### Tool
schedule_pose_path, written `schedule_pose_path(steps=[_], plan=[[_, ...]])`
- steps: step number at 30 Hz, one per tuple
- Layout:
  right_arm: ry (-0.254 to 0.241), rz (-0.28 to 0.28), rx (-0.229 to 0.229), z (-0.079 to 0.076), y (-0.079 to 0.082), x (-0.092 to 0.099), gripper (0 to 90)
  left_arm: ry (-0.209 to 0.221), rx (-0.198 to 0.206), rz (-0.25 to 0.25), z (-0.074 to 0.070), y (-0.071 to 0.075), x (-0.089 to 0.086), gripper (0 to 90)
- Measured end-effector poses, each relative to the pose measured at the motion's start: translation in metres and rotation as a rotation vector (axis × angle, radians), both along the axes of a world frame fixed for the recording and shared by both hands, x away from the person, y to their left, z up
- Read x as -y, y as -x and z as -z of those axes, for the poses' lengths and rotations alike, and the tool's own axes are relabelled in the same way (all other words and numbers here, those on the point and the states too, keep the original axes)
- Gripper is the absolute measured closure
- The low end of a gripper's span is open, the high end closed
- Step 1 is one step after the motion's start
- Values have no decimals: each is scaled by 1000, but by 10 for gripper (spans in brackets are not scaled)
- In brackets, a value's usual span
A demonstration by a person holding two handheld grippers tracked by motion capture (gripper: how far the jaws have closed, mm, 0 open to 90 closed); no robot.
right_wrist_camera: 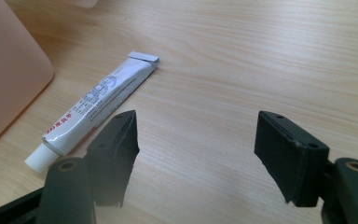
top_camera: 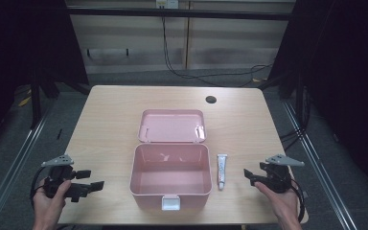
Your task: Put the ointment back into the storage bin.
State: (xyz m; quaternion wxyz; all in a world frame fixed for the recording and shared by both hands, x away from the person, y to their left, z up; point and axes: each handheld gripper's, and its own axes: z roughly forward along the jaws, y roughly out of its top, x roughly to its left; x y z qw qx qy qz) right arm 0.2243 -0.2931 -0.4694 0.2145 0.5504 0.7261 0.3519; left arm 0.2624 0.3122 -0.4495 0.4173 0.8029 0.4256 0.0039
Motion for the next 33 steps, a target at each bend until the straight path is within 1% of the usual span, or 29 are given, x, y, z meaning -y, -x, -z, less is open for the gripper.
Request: schedule_pose_path(steps=[1, 2, 3, 4, 5, 7, 8, 9, 10, 11, 13, 14, 16, 17, 18, 19, 22, 24, 25, 26, 27, 29, 30, 31, 32, 33], plan=[[-9, -4, -8, 0, 0, 0, 299, 2, -1, 0, 0, 0, 0, 164], [-9, -4, -8, 0, 0, 0, 299, -3, 0, 3, 0, 0, 0, 164], [-9, 1, -14, -1, 1, 0, 298, 1, -1, -1, 0, 1, 0, 164], [-3, 3, -17, -2, 1, -1, 288, -4, 0, 5, 0, 0, -1, 164], [5, -7, -25, -3, 1, -2, 282, -4, 0, 4, 0, 0, -1, 164], [0, -25, -58, -4, -1, -4, 273, -6, 0, -2, 0, 0, 0, 164], [-19, -37, -81, -5, -3, -5, 273, -8, 0, -2, 0, 0, 0, 164], [-20, -44, -78, -6, -3, -5, 273, -7, -1, -1, 0, 0, 0, 164], [-4, -50, -58, -9, -2, -8, 283, -8, -1, 0, 0, 0, 0, 164], [-4, -50, -58, -9, -2, -8, 283, -9, -1, -1, 0, 0, 0, 164], [3, -59, -42, -14, -1, -11, 291, -8, 0, -2, 0, 0, 0, 164], [-2, -69, -49, -16, -1, -12, 326, -9, 0, -3, 0, 0, 0, 164], [-7, -91, -94, -20, -2, -16, 342, -11, 0, -3, 0, 0, 0, 165], [-6, -106, -103, -22, -2, -17, 383, -9, -1, -3, 0, 1, 0, 165], [-32, -93, -110, -24, -1, -18, 406, -8, -1, -1, 0, 1, 0, 165], [-32, -93, -110, -24, -1, -18, 406, -10, -2, 1, 0, 0, 0, 165], [-43, -79, -136, -25, 0, -20, 431, -7, -1, -1, 0, 0, 0, 165], [-54, -67, -139, -26, 0, -21, 459, -14, 0, 0, 0, 1, -1, 165], [-47, -61, -146, -27, -1, -22, 460, -14, 1, -1, 0, 1, -1, 165], [-47, -61, -143, -28, -1, -23, 467, -12, -1, -3, 0, 1, -1, 165], [-61, -61, -146, -29, -2, -23, 481, -12, -2, -3, 0, 1, -1, 166], [-75, -60, -168, -34, -4, -24, 498, -8, -3, -8, 0, 0, -1, 165], [-76, -78, -197, -36, -6, -25, 543, -12, 0, -4, 0, 0, -1, 165], [-76, -78, -197, -36, -6, -25, 543, -12, 0, -4, 0, 0, -1, 166], [-88, -82, -214, -38, -7, -26, 545, -11, 1, -4, 0, 0, -2, 166], [-79, -88, -222, -39, -8, -27, 549, -8, 0, -6, 0, 0, -2, 165]])
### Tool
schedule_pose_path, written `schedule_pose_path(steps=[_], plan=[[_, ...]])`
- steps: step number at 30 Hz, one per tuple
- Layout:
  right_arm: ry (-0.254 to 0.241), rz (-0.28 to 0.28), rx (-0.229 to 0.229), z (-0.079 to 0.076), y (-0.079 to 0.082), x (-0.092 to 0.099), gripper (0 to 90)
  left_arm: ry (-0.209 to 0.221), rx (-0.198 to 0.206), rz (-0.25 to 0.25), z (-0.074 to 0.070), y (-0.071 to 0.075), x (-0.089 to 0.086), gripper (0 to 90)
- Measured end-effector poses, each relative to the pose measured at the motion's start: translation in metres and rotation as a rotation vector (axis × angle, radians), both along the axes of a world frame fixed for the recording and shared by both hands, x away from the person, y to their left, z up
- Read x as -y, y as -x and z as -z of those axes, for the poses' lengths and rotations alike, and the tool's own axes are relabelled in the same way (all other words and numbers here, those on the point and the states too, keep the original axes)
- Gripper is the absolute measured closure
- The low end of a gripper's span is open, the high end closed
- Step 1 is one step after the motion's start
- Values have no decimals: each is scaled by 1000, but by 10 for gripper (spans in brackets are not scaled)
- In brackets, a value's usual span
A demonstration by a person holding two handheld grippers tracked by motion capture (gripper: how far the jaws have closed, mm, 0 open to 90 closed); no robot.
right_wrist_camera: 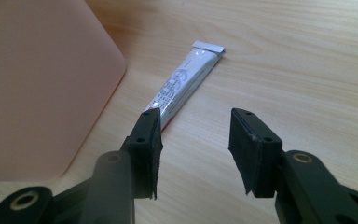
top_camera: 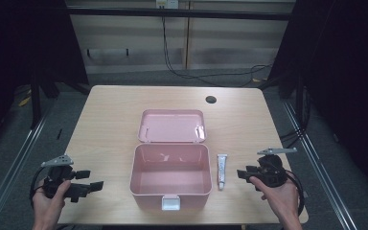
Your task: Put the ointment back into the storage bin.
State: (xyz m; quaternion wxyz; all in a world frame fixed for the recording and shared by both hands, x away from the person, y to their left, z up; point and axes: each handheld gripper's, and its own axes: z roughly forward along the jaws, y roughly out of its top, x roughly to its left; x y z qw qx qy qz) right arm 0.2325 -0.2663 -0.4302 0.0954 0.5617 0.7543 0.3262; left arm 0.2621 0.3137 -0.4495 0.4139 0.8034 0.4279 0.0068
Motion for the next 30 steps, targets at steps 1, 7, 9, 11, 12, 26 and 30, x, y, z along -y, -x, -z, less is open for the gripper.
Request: schedule_pose_path(steps=[1, 7, 9, 11, 12, 26, 30], plan=[[6, -2, -2, -1, -1, -1, 552, -1, 1, 0, 0, 0, 0, 165], [12, -12, -47, -4, -8, -9, 564, 5, 0, -3, 0, 0, -1, 166], [6, -13, -56, -6, -10, -11, 572, 6, 0, -4, 0, 0, -1, 165], [5, -9, -61, -8, -12, -13, 577, 6, 2, -2, 0, 0, -1, 165], [4, -10, -68, -8, -13, -14, 581, 6, 2, -2, 0, 0, -1, 165], [32, -28, -181, -11, -30, -29, 598, 2, 1, -3, 0, 0, -1, 165], [67, -27, -253, -10, -35, -32, 609, 1, 0, -3, 0, 0, 0, 165]])
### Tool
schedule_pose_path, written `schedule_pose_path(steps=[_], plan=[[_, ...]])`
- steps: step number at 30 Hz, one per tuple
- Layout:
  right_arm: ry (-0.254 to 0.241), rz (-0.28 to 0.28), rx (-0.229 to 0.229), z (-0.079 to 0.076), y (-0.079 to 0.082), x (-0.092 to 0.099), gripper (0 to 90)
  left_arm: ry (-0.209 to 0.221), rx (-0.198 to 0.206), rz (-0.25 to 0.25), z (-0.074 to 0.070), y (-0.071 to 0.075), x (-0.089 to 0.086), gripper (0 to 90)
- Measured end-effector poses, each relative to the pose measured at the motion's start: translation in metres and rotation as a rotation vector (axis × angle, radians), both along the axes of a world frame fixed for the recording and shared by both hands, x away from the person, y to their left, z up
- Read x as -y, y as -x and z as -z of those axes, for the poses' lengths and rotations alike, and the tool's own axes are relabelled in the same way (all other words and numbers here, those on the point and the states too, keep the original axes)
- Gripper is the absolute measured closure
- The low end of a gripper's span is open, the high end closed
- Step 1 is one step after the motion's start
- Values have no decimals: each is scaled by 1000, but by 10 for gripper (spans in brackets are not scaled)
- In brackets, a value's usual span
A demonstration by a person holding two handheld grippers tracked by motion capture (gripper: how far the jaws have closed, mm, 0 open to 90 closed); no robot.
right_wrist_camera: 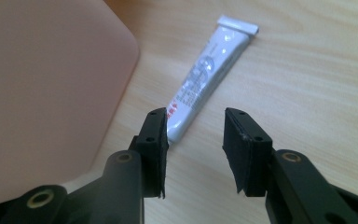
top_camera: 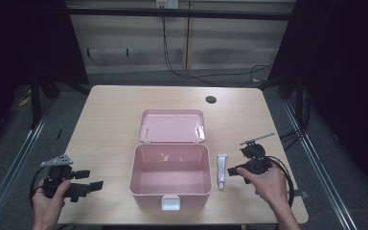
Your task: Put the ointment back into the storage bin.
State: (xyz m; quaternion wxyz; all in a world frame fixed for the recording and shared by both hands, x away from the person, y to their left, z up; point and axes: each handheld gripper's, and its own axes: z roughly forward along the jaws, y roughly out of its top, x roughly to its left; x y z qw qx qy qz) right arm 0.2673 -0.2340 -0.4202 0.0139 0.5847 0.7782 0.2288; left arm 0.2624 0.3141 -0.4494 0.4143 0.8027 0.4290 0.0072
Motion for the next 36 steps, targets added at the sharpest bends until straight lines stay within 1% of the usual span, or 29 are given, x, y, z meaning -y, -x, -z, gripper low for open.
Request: schedule_pose_path(steps=[1, 3, 4, 5, 6, 8, 10, 11, 12, 14, 15, 16, 17, 21, 22, 23, 24, 25, 26, 28, 30, 35, 36], plan=[[29, -6, -28, 1, -3, -2, 603, 0, 0, 1, 0, 0, 0, 165], [32, -8, -36, 1, -4, -2, 589, -1, -1, 1, 0, 0, 0, 165], [36, -8, -52, 1, -6, -3, 585, 1, -2, -2, 0, 0, 0, 165], [38, -18, -84, 2, -9, -4, 567, 0, -2, -2, 0, 0, 0, 165], [38, -18, -84, 2, -9, -4, 567, 0, -3, 1, 0, 0, 0, 165], [59, -19, -106, 4, -13, -8, 554, -1, -2, 1, 0, 0, 0, 165], [69, -27, -135, 6, -17, -12, 541, 1, 0, 1, 0, 0, 0, 165], [97, -26, -147, 8, -21, -17, 525, -2, 2, -1, 0, 0, 0, 165], [97, -26, -147, 8, -21, -17, 525, -2, 2, -1, 0, 0, 0, 165], [98, -16, -167, 9, -25, -20, 525, -1, -1, 2, 0, 0, 0, 165], [109, -3, -184, 11, -30, -22, 537, -1, -1, 2, 0, 0, 0, 165], [109, -3, -184, 11, -30, -22, 537, -1, -1, 2, 0, 0, 0, 165], [107, 10, -201, 12, -33, -23, 579, -1, -2, 2, 0, 0, 0, 165], [106, 5, -214, 12, -37, -26, 603, 2, 2, 4, 1, 0, 0, 165], [117, 7, -215, 12, -37, -27, 612, 1, 1, 3, 0, 0, 0, 165], [122, 7, -228, 14, -40, -30, 616, 1, 2, 3, 0, 0, 0, 165], [122, 7, -228, 14, -40, -30, 616, 1, 2, 3, 0, 0, 0, 165], [134, 13, -240, 15, -42, -32, 616, 2, 4, 2, 0, 0, 0, 165], [134, 13, -240, 15, -42, -32, 616, 2, 4, 2, 0, 0, 0, 165], [131, 20, -257, 17, -46, -35, 605, 1, 2, 3, 1, 0, 0, 165], [124, 19, -258, 18, -47, -36, 604, 0, 0, -1, 1, 0, 1, 165], [159, 37, -284, 25, -51, -42, 615, 0, 0, 2, 1, 0, 0, 165], [159, 37, -284, 25, -51, -42, 615, 0, 0, 2, 1, 0, 0, 165]])
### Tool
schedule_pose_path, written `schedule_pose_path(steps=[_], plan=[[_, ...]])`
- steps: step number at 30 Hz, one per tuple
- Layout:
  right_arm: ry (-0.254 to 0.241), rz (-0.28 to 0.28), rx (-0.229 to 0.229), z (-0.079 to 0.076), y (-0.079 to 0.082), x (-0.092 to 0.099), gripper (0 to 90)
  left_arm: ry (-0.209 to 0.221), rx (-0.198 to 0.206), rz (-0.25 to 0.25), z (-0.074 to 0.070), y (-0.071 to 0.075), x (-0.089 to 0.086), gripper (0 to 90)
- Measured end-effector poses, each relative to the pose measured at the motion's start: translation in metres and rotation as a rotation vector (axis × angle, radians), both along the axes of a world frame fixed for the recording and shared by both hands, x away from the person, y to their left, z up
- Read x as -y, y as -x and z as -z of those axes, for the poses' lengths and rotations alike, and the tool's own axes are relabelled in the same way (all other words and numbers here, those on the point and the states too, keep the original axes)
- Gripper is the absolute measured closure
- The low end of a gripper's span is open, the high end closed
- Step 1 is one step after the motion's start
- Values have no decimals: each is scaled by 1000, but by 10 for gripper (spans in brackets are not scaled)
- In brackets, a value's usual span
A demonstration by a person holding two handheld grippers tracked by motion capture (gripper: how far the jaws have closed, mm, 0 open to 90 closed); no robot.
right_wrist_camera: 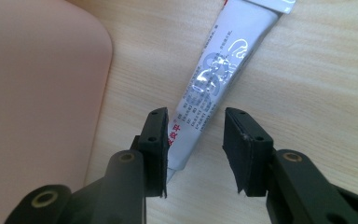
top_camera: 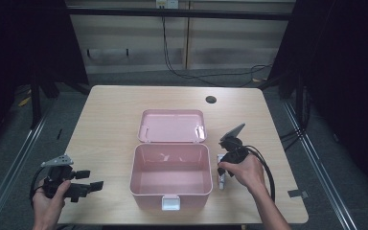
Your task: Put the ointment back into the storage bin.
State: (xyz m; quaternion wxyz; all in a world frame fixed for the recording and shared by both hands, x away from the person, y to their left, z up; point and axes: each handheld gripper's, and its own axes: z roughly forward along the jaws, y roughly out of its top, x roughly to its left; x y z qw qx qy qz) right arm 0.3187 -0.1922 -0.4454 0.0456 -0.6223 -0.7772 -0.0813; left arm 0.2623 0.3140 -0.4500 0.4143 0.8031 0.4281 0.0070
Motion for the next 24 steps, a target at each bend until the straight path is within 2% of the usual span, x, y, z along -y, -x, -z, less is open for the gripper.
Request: schedule_pose_path(steps=[8, 10, 16, 19, 22, 24], plan=[[-3, 16, -17, 7, -2, -1, 605, -4, -2, -1, 0, 0, 0, 165], [2, 19, -34, 10, -3, -4, 604, 0, -4, -4, 0, 0, 1, 165], [21, 20, -45, 14, -4, -5, 630, -3, -4, 0, 0, 0, 1, 165], [47, 10, -58, 16, -4, -7, 661, -5, -4, 2, 0, 0, 1, 165], [44, 4, -63, 17, -4, -8, 680, -5, -4, 2, 0, 0, 1, 165], [60, -4, -60, 18, -4, -9, 685, -5, -4, 2, 0, 0, 1, 165]])
